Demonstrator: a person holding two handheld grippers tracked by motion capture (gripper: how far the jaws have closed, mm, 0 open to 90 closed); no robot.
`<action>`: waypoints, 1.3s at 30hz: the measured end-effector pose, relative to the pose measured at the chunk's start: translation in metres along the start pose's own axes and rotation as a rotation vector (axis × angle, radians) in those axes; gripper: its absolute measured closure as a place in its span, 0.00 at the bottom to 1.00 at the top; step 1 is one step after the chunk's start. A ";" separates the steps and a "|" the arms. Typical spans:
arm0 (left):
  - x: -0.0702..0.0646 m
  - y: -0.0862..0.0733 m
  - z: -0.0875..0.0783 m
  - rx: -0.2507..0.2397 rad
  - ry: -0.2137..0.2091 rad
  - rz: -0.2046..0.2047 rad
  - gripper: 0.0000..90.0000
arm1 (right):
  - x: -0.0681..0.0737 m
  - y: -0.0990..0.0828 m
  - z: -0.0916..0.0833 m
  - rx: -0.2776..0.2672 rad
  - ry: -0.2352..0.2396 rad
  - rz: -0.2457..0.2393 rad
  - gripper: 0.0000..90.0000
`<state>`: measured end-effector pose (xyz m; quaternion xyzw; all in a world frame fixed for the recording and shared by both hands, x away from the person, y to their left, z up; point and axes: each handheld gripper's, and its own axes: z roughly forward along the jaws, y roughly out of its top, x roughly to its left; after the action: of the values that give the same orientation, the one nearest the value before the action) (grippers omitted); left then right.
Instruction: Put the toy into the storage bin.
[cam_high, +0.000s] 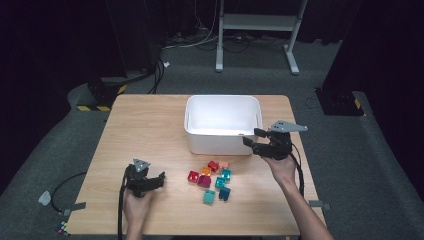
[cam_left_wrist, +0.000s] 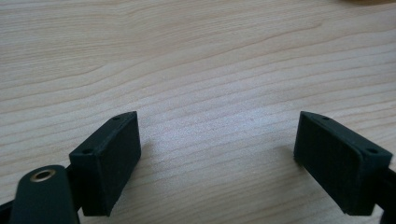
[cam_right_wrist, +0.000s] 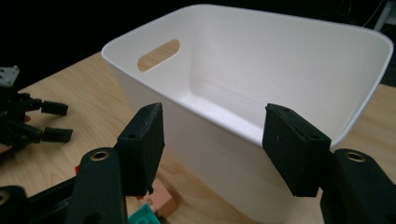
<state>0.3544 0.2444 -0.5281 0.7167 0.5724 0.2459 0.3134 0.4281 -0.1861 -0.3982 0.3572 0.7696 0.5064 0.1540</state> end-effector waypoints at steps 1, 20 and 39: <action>0.000 0.000 0.000 0.000 0.000 0.000 0.16 | 0.001 -0.003 0.000 0.006 -0.002 0.001 0.43; 0.000 0.000 0.000 0.000 0.001 -0.001 0.16 | 0.022 -0.064 0.034 0.110 0.047 0.023 0.46; 0.000 0.000 0.000 0.000 0.001 -0.001 0.16 | 0.037 -0.079 0.079 0.203 0.063 -0.015 0.48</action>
<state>0.3544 0.2443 -0.5281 0.7163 0.5727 0.2462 0.3134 0.4187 -0.1259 -0.4981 0.3492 0.8239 0.4358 0.0965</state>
